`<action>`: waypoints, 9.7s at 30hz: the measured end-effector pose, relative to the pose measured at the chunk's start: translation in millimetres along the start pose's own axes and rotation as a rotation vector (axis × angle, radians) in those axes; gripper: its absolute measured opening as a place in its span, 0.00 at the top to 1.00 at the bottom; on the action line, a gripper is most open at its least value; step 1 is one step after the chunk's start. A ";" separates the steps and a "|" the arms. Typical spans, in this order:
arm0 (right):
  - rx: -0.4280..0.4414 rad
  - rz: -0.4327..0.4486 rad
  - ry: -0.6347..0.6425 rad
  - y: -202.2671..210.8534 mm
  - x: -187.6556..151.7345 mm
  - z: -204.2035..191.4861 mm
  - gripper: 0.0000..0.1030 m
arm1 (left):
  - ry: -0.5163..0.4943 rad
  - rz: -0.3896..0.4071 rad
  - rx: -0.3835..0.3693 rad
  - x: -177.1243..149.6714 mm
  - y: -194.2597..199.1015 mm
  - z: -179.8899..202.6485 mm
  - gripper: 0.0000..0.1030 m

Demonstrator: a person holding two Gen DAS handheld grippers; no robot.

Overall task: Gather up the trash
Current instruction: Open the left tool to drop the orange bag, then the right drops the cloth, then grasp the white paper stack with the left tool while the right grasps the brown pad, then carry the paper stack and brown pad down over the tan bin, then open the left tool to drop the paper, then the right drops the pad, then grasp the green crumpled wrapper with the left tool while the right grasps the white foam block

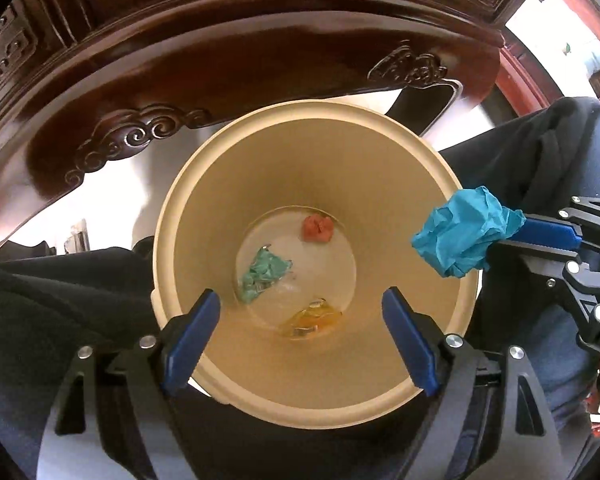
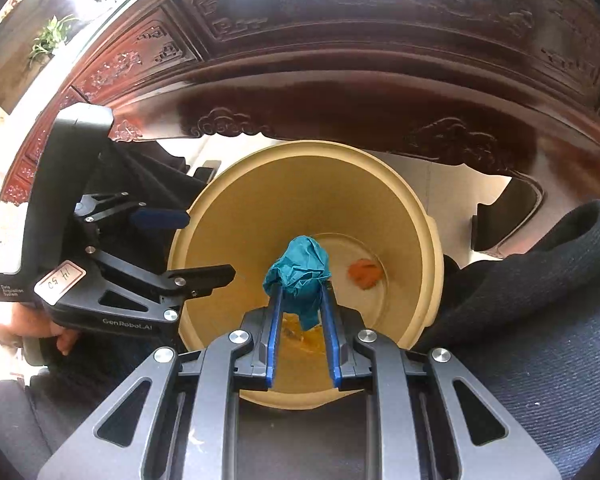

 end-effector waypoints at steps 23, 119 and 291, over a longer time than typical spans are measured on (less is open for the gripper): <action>0.019 0.020 -0.003 5.5 4.7 -6.0 0.52 | 0.025 0.019 0.003 0.2 4.7 -7.9 0.19; -0.183 0.307 0.072 70.8 393.9 113.0 0.46 | 0.322 0.588 0.188 299.5 177.4 -102.0 0.11; -0.122 0.585 0.120 124.8 366.3 17.2 0.08 | 0.347 0.493 0.055 339.4 154.2 -176.5 0.53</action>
Point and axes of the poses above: each gripper's, at about its wrist camera, not at the fingertips, and y roughly against the way its jaws point, z to its right, x to its top, the point moved 8 cm from there along -y, roughly the way its jaws point, and after that the axes turned 4 degrees about x, right-handed, at the moved point
